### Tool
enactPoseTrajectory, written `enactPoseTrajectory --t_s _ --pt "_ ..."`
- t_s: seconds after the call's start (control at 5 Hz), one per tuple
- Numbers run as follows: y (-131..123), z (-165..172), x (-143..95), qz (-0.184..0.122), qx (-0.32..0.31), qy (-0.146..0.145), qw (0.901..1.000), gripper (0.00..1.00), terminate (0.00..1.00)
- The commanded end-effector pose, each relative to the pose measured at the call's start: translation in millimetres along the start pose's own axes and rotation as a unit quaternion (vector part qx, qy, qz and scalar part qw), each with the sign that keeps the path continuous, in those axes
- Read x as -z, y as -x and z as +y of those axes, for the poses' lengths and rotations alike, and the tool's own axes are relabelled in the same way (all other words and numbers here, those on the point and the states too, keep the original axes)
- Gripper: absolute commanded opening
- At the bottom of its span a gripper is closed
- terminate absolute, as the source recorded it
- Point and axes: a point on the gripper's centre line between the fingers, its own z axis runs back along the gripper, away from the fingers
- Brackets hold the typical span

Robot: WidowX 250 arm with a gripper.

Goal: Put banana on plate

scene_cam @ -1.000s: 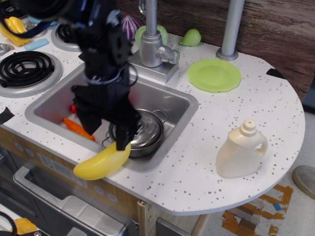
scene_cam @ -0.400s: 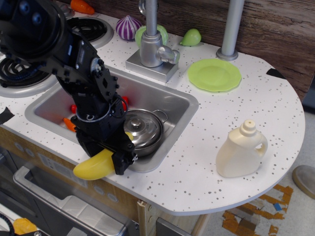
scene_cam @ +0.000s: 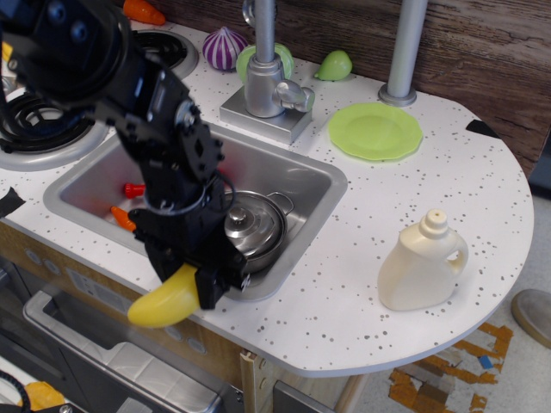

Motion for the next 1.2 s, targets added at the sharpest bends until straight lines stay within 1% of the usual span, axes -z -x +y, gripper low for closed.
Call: enactPoseTrajectory --t_s 0.0,0.2,0.4,0.6,0.8,1.0 --pt "-43.4 -7.5 -50.4 -0.037 -0.029 -0.032 0.9984 0.00 0.00" --pt "-87.5 -13.8 -62.5 -0.060 -0.027 -0.030 0.9974 0.00 0.00" --pt "-136.0 -32.6 -67.3 -0.068 -0.045 -0.021 0.9965 0.00 0.00" --pt "-167.8 -45.1 -72.1 -0.057 -0.046 -0.012 0.9972 0.00 0.00" --pt "-200.1 -58.9 -77.2 -0.053 -0.038 -0.013 0.9977 0.00 0.00" --pt "-224.8 -60.1 -67.8 -0.075 -0.027 -0.007 0.9968 0.00 0.00"
